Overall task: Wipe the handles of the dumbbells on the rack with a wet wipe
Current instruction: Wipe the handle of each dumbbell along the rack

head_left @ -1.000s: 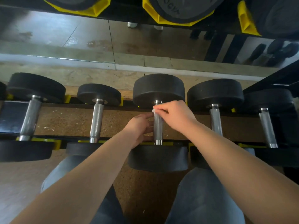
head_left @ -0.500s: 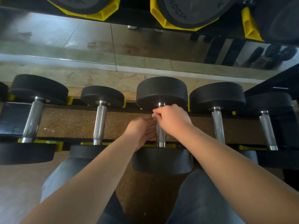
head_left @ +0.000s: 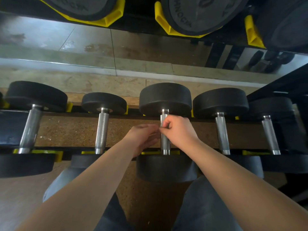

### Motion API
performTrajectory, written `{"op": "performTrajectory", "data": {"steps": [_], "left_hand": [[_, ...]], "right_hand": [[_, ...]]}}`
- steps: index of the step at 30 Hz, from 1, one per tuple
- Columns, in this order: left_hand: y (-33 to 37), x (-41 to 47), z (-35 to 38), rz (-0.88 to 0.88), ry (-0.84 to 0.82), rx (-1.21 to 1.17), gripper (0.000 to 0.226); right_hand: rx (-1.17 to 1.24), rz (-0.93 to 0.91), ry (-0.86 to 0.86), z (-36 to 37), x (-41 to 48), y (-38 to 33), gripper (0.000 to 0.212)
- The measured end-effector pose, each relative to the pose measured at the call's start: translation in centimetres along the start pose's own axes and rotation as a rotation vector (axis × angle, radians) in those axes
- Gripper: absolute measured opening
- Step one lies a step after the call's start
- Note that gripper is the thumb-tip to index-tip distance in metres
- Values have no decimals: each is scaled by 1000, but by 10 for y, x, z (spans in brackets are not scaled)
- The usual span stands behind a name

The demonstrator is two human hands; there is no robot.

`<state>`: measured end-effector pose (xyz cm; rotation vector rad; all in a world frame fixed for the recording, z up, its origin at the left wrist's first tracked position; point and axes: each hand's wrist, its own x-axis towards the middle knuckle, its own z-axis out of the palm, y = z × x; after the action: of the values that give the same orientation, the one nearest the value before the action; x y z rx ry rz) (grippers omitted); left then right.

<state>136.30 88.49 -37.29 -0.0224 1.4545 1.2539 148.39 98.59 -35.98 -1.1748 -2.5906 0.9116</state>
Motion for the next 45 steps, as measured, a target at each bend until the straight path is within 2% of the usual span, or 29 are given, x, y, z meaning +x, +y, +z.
{"op": "performTrajectory", "data": {"steps": [1,5,8,12,14,16,19,21,23,26,27,29,32,33,34,36,38,41,43,45], "left_hand": [[1,2,1,4,11,7,23],[-2,7,4,53,2,-12,30],[-5,7,11,125,66,36,18],[11,20,22,225,145,-19,10],[15,26,22,293,181,122,10],[8,26,16,305,171,394,11],[-12,22,6,110,13,933,9],[-12,22,5,91,-57,1050,10],[-6,24,7,110,-96,880,15],[5,34,12,124,-160,375,23],[5,39,12,140,-173,288,25],[1,42,8,141,-215,366,25],[-7,37,-4,54,-379,876,22],[-7,39,-6,3,-437,928,22],[-5,44,-8,-53,-466,863,24],[0,53,-6,-100,-434,586,27],[9,64,-1,4,-388,345,26],[17,66,7,153,-324,222,20],[14,57,6,206,-253,403,20],[7,36,1,195,-252,810,18]], "right_hand": [[15,-3,-10,-1,-1,0,2],[38,3,-64,-4,-9,1,26],[128,108,-6,-6,-12,1,27],[201,226,41,-2,-16,-7,28],[216,251,86,-3,-18,-8,31],[239,305,106,-4,-18,-6,37],[227,361,38,-5,-18,-6,39],[238,373,18,-5,-18,-7,39],[264,403,26,-6,-17,-6,39],[292,464,44,-9,-16,-5,38],[299,468,46,-8,-16,-5,37],[302,454,43,-7,-17,-5,35],[281,447,32,-7,-15,-5,35],[281,456,28,-8,-13,-5,35],[285,466,25,-8,-12,-4,36],[283,475,17,-9,-12,-4,37],[294,475,13,-9,-13,-3,36],[314,472,6,-9,-12,-2,36],[324,474,0,-8,-11,-1,35],[324,463,-10,-9,-11,0,35]]}}
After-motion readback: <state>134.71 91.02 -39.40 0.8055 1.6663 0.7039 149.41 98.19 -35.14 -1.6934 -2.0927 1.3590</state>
